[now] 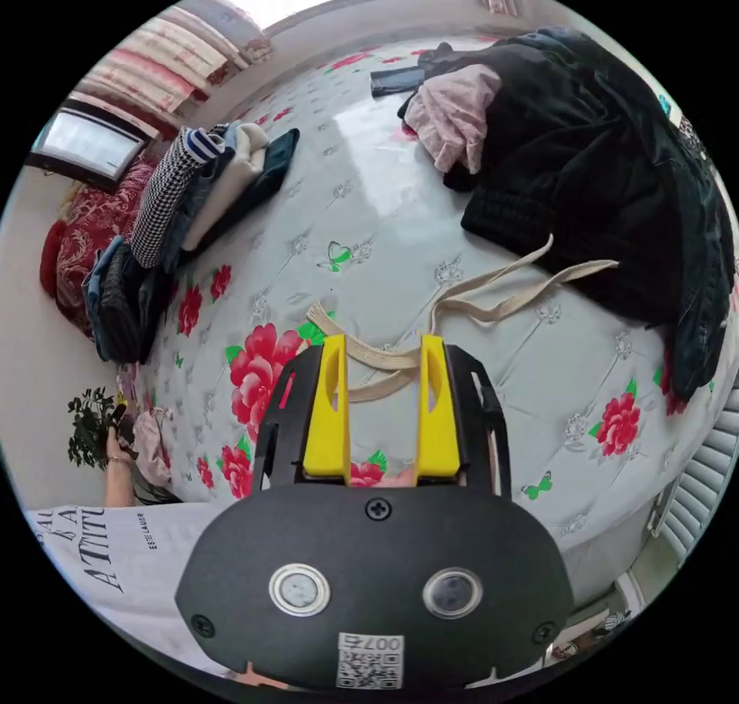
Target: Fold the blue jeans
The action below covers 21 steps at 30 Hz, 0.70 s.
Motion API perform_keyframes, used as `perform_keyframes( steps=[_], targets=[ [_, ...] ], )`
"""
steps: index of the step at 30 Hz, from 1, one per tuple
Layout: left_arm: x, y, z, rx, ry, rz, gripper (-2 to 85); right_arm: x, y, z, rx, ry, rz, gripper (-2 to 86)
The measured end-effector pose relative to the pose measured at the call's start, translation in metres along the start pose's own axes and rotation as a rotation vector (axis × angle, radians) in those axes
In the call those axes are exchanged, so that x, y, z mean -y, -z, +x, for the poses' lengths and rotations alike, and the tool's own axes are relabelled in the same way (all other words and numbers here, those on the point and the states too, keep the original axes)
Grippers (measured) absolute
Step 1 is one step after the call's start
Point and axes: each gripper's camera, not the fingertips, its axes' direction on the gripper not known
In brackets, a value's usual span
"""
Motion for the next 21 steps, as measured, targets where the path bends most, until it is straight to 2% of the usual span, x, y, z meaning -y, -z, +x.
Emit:
perform_keyframes(
  steps=[2,4,7,8,15,17,21],
  targets=[
    [-0.032,-0.037,0.107,-0.038,-0.172,-0.155,-1.0,0.004,-0.004,-0.001,-0.013,0.004,-0.002,9.8],
    [-0.053,-0.051,0.178,0.008,-0.327,-0.227,-1.0,0.012,0.005,0.005,-0.12,0.0,0.03,10.4],
    [-0.067,-0.062,0.247,0.057,-0.463,-0.274,-1.0,0.021,0.033,0.034,-0.251,-0.058,0.12,11.2],
    [-0.066,-0.07,0.259,0.032,-0.488,-0.321,-1.0,0.022,0.04,0.044,-0.263,-0.079,0.14,11.3],
    [-0.059,-0.079,0.28,0.117,-0.619,-0.352,-1.0,0.036,0.106,0.179,-0.41,-0.41,0.326,11.6],
    [-0.057,-0.083,0.287,0.165,-0.634,-0.363,-1.0,0.04,0.107,0.211,-0.369,-0.461,0.316,10.4],
    [-0.051,-0.091,0.3,0.259,-0.693,-0.416,-0.9,0.048,0.07,0.256,-0.142,-0.461,0.169,3.5]
  ],
)
